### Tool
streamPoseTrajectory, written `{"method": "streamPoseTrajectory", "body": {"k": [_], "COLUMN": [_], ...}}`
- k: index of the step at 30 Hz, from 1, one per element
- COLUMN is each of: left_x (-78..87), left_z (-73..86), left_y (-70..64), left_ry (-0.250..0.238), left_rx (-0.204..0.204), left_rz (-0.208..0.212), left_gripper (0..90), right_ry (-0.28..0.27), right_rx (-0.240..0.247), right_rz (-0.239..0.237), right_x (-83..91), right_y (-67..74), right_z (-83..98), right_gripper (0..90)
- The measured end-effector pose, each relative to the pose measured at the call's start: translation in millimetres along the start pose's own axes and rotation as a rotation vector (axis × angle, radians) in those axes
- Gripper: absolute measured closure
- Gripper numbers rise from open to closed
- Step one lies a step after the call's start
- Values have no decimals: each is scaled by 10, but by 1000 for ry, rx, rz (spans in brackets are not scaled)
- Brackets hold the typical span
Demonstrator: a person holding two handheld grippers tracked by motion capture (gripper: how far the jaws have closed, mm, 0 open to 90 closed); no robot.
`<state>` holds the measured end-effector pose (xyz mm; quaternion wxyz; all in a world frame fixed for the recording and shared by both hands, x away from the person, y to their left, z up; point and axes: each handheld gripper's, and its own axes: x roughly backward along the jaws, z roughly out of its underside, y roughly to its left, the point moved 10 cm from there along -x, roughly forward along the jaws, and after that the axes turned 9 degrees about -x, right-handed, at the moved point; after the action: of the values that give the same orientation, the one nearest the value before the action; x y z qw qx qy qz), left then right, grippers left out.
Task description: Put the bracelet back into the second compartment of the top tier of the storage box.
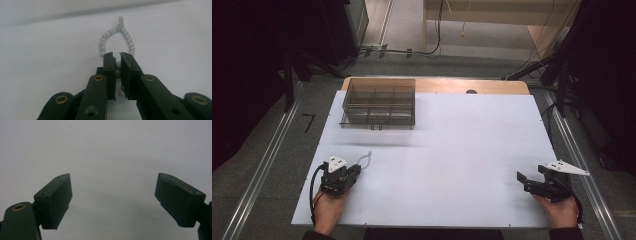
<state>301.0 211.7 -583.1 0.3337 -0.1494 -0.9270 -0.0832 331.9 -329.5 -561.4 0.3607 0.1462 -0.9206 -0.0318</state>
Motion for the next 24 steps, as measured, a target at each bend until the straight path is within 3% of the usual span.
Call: {"method": "streamPoseTrajectory", "body": {"k": [8, 16, 24], "left_x": [-1, 161, 234], "left_z": [-4, -219, -362], "left_y": [-3, -70, -124], "left_ry": [1, -132, -205], "left_rx": [-1, 4, 3], "left_rz": [-7, -12, -8], "left_gripper": [860, 863, 863], "right_ry": [1, 4, 6], "right_rx": [1, -4, 2], "right_rz": [1, 0, 2], "right_x": [-2, -1, -13], "right_y": [-1, -3, 1], "right_z": [1, 6, 9], "right_gripper": [130, 131, 131]}}
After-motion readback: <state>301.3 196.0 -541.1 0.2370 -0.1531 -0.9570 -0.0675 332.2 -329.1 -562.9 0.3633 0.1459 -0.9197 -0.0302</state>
